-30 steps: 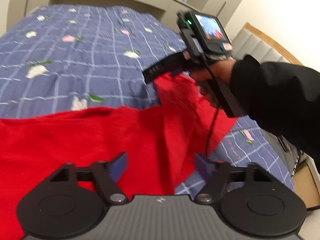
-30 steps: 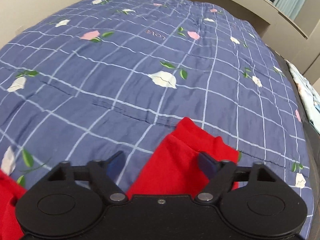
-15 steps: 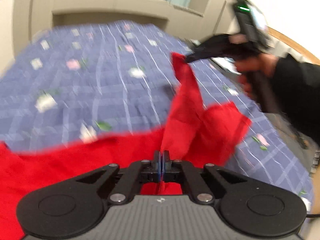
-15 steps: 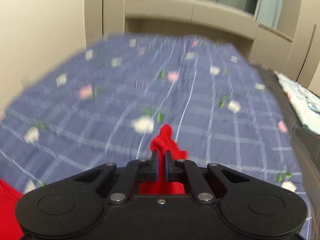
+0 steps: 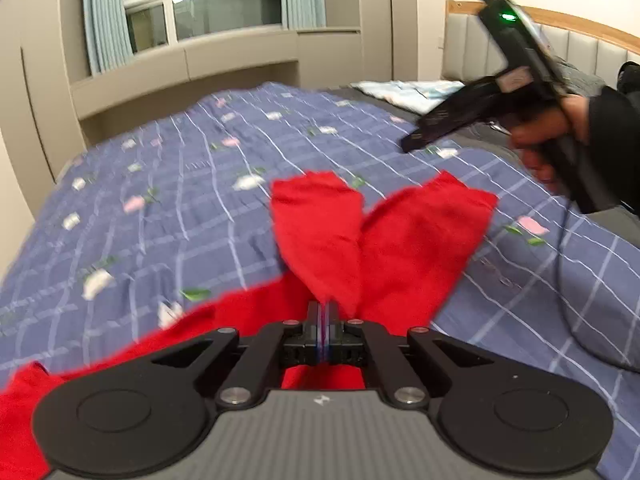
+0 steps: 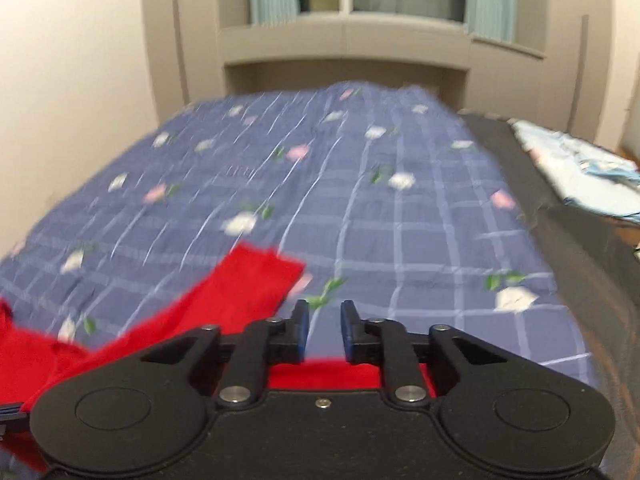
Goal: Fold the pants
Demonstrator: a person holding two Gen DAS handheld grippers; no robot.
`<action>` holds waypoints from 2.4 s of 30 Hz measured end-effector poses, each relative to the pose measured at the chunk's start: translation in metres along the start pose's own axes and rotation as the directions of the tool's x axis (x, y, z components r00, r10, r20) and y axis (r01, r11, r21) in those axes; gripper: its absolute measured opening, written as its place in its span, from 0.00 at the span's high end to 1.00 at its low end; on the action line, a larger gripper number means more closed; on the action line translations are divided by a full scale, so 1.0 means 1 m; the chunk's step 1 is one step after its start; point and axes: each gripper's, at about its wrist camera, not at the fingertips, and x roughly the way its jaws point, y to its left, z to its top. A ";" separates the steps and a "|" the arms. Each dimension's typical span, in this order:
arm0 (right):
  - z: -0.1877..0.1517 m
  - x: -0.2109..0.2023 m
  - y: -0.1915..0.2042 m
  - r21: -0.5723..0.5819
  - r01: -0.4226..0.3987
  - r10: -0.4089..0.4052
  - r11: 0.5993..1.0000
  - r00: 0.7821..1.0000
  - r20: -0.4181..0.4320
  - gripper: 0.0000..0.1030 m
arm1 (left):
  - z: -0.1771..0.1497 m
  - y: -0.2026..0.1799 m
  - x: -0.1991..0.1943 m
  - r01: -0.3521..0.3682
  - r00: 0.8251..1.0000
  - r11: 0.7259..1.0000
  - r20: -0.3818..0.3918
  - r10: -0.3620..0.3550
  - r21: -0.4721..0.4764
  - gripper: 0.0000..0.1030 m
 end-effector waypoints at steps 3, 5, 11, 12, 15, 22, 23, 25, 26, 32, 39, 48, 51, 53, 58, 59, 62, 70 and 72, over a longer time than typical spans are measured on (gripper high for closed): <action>-0.001 0.020 0.028 -0.056 -0.033 0.031 0.998 0.999 -0.032 0.71 | -0.009 -0.002 0.002 0.017 1.000 1.000 -0.020 -0.017 -0.006 1.00; 0.005 0.036 0.047 -0.084 -0.063 0.059 0.994 0.997 -0.043 0.63 | -0.013 0.000 0.002 0.029 0.999 0.999 -0.027 -0.029 -0.026 1.00; 0.029 0.099 0.110 -0.146 -0.103 0.085 0.984 0.989 -0.123 0.41 | -0.015 0.005 0.002 0.042 0.998 0.997 -0.036 -0.044 -0.062 1.00; 0.031 0.110 0.119 -0.152 -0.103 0.082 0.983 0.987 -0.141 0.40 | -0.015 0.006 0.003 0.043 0.998 0.997 -0.037 -0.046 -0.067 1.00; 0.035 0.137 0.141 -0.180 -0.069 0.034 0.981 0.981 -0.189 0.35 | -0.015 0.006 0.004 0.047 0.998 0.996 -0.040 -0.050 -0.073 1.00; 0.028 0.156 0.143 -0.212 0.012 -0.065 0.977 0.968 -0.243 1.00 | -0.014 0.007 0.001 0.039 0.998 0.997 -0.036 -0.041 -0.072 1.00; 0.030 0.149 0.136 -0.195 0.012 -0.057 0.981 0.973 -0.223 1.00 | -0.014 0.007 0.000 0.030 0.999 0.997 -0.036 -0.032 -0.069 1.00; 0.034 0.130 0.122 -0.170 0.022 -0.049 0.985 0.986 -0.159 1.00 | -0.012 0.007 -0.002 0.008 0.999 0.998 -0.036 -0.011 -0.061 1.00; 0.037 0.115 0.111 -0.139 0.023 -0.039 0.990 0.993 -0.113 1.00 | -0.010 0.006 -0.003 -0.007 1.000 0.999 -0.030 0.005 -0.052 1.00; 0.025 0.016 0.038 0.085 0.027 -0.038 0.996 0.992 0.120 1.00 | -0.007 -0.012 -0.009 -0.087 0.996 0.994 0.009 0.087 0.072 1.00; -0.068 -0.027 -0.020 0.252 0.075 -0.097 0.965 0.992 0.075 1.00 | -0.023 -0.042 0.004 -0.092 0.994 0.971 -0.038 0.103 0.223 1.00; -0.122 -0.020 -0.035 0.375 0.022 -0.037 0.927 0.999 0.034 0.78 | -0.039 -0.053 0.022 -0.066 0.987 0.963 -0.123 0.102 0.262 1.00; -0.122 -0.020 -0.047 0.417 0.001 -0.021 0.909 0.999 0.043 0.56 | -0.038 -0.051 0.023 -0.065 0.986 0.965 -0.131 0.101 0.254 1.00; -0.122 -0.017 -0.054 0.436 0.006 -0.030 0.900 0.998 0.048 0.53 | -0.039 -0.051 0.024 -0.065 0.986 0.965 -0.136 0.102 0.255 1.00; -0.105 -0.004 -0.071 0.430 0.064 -0.083 0.900 0.996 0.025 0.50 | -0.040 -0.053 0.025 -0.066 0.984 0.966 -0.142 0.104 0.249 1.00; -0.098 -0.002 -0.072 0.409 0.083 -0.103 0.909 0.994 0.026 0.50 | -0.040 -0.053 0.024 -0.066 0.984 0.967 -0.144 0.103 0.244 1.00; -0.081 0.006 -0.074 0.352 0.081 -0.096 0.932 0.995 0.024 0.50 | -0.040 -0.053 0.026 -0.068 0.984 0.968 -0.147 0.106 0.244 1.00; -0.062 0.037 -0.065 0.152 0.049 -0.039 0.987 0.997 -0.068 0.82 | -0.040 -0.053 0.029 -0.072 0.982 0.970 -0.152 0.109 0.231 1.00; -0.061 0.035 -0.059 0.110 0.047 -0.040 0.993 0.997 -0.068 0.91 | -0.040 -0.053 0.030 -0.073 0.982 0.970 -0.151 0.110 0.230 1.00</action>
